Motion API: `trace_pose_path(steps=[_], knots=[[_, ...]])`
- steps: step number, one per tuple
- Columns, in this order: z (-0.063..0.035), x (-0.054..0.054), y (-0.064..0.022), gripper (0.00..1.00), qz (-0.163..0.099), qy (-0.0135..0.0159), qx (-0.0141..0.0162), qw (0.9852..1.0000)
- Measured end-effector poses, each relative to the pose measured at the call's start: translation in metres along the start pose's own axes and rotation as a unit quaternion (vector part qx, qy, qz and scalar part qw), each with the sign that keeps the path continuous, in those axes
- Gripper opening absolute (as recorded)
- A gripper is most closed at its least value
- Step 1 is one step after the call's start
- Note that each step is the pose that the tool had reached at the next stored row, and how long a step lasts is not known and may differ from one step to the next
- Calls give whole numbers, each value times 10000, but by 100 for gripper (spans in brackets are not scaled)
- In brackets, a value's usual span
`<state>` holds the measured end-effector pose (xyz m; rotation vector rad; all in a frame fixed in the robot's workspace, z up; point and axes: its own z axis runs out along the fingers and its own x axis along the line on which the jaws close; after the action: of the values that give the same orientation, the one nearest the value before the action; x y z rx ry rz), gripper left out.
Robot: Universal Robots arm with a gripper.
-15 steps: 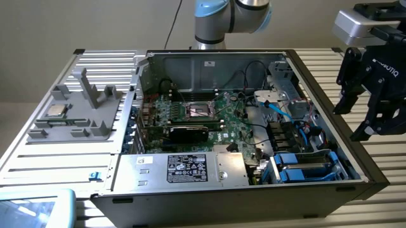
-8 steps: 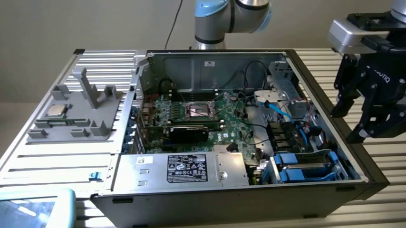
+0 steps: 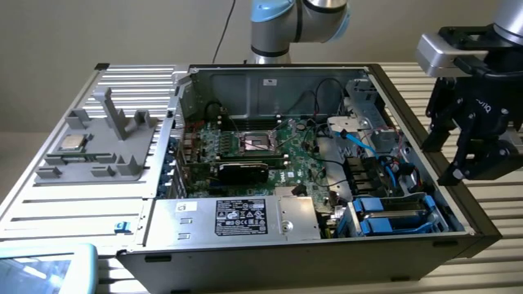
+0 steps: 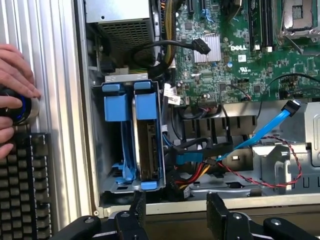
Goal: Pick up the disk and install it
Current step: 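Insert the first disk wire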
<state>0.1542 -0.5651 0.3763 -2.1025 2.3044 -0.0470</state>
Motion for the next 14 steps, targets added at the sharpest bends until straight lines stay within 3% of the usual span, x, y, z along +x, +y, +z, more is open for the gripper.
trace_pose_path(steps=[6,14], knots=[[71,-132,70,60,4,-6,0,10000],[170,-138,123,60,281,3,-2,9996]])
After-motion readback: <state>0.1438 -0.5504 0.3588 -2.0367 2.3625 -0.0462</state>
